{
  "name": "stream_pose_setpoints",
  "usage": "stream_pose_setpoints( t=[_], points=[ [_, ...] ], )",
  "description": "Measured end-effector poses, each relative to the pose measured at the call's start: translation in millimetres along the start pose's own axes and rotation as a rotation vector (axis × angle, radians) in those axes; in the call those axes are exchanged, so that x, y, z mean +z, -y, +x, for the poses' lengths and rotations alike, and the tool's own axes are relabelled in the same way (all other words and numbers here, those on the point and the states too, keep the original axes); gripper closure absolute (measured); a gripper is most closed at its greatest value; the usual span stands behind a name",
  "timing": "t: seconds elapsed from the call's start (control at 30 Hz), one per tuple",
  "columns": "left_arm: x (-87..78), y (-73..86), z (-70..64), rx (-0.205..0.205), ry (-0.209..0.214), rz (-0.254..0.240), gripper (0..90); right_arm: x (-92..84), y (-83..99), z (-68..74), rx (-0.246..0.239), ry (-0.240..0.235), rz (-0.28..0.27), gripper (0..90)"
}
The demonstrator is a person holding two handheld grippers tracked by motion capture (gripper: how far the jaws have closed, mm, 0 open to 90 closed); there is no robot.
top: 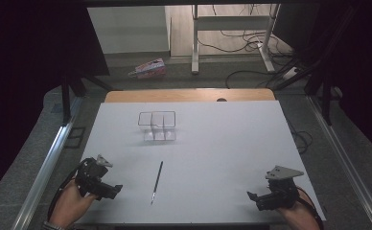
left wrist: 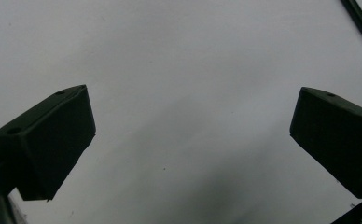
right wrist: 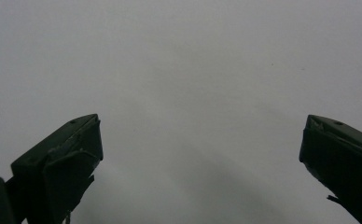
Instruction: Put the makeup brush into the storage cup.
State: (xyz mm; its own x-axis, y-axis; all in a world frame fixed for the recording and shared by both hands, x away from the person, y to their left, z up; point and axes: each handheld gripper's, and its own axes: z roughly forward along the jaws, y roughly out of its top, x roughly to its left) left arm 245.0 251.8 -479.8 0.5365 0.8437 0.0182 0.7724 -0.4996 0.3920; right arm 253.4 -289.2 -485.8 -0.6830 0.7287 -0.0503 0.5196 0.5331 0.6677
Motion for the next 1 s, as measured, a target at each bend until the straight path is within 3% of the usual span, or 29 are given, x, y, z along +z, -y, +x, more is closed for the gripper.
stream_pose_setpoints(
  t=[0.57,1.0],
  points=[
    [7.8,-20.4,-12.9,-0.002,0.061,0.003,0.3,1.7,0.1,1.0,-0.007,-0.004,0.032,0.0],
    [17.3,-40.9,-31.7,0.014,0.071,-0.005,0.3,2.6,0.6,1.9,-0.007,-0.007,0.042,0.0]
  ],
)
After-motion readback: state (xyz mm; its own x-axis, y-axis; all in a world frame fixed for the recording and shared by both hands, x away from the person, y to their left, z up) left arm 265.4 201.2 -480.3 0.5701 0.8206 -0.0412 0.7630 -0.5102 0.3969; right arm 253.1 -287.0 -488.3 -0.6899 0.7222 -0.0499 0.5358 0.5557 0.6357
